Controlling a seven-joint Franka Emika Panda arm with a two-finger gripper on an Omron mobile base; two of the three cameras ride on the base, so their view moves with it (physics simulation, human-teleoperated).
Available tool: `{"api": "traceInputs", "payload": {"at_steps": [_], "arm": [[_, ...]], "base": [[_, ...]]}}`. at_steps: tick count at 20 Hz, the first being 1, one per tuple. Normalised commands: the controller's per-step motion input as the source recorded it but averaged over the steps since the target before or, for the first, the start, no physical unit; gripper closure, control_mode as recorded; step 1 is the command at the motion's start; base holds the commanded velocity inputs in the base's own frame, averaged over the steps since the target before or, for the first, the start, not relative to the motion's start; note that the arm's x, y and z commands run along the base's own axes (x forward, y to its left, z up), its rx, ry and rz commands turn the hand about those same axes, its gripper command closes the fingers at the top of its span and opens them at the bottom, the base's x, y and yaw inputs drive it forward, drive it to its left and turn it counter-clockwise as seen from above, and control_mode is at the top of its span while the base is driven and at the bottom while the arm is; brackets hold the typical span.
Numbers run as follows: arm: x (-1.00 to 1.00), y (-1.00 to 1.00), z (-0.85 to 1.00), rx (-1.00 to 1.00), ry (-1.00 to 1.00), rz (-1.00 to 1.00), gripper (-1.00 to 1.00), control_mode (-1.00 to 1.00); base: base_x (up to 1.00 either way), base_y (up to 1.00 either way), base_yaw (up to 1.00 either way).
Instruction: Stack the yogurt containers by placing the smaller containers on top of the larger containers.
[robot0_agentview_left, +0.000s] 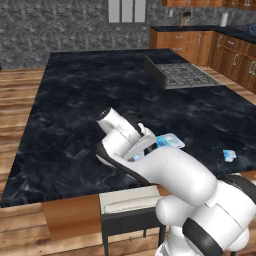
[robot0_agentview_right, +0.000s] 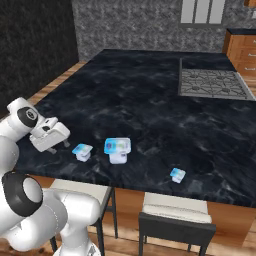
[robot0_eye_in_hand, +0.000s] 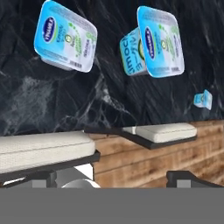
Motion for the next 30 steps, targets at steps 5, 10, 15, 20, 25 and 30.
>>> {"api": "traceInputs", "payload": {"at_steps": [5, 10, 15, 20, 25, 30], "arm": [[0.12, 0.00, -0.07, -0.04, -0.01, 0.00, -1.00, -1.00], [0.10, 0.00, -0.11, 0.00, 0.00, 0.00, -1.00, -1.00], [0.01, 0.00, -0.11, 0.00, 0.00, 0.00, -1.00, -1.00], [0.00, 0.00, -0.01, 0.00, -0.04, 0.00, -1.00, -1.00], [0.04, 0.00, 0.00, 0.00, -0.05, 0.00, -1.00, -1.00], [0.03, 0.00, 0.00, 0.00, -0.05, 0.00, -1.00, -1.00]], "base": [[0.00, 0.00, 0.00], [0.00, 0.00, 0.00], [0.00, 0.00, 0.00], [0.00, 0.00, 0.00], [0.00, 0.00, 0.00], [0.00, 0.00, 0.00]]}}
